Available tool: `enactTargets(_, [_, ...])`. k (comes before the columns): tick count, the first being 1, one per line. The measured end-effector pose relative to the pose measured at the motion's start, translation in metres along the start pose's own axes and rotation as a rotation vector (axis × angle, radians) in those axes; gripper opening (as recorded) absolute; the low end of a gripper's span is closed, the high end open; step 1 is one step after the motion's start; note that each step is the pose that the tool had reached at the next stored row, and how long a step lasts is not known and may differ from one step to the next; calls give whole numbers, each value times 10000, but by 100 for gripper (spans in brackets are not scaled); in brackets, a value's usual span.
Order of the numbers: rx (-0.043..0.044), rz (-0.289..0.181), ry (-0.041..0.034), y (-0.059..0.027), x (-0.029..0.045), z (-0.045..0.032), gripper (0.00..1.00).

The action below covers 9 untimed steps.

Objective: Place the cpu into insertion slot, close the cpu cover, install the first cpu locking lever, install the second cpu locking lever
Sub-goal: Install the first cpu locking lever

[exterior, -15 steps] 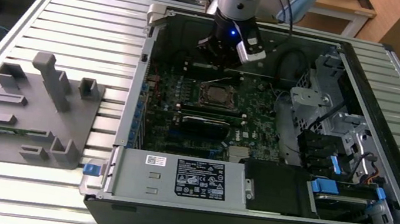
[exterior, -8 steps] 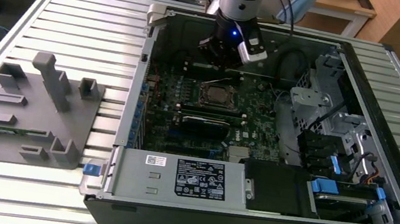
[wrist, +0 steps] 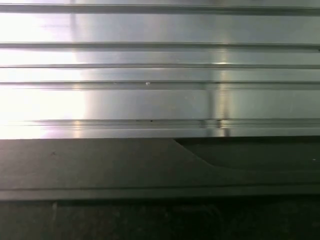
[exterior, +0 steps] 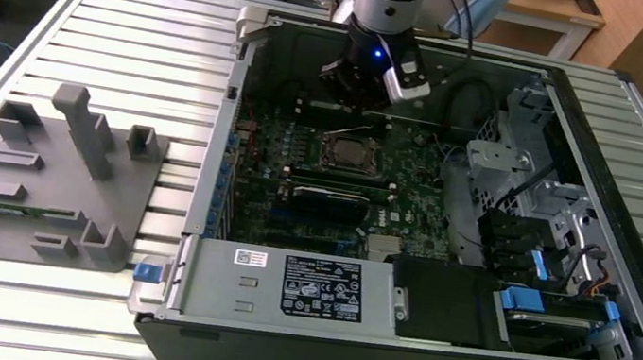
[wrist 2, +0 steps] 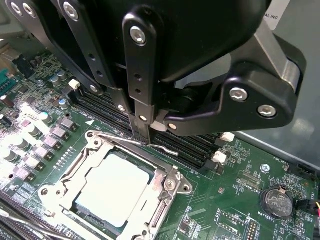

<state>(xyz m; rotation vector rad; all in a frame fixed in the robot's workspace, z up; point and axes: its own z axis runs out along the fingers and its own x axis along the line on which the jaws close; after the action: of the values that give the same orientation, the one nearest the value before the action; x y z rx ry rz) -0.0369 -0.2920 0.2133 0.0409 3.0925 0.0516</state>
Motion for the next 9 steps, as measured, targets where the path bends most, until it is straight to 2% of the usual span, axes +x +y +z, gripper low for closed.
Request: enactTargets(9, [0, 0, 0, -25, -1, 3, 10])
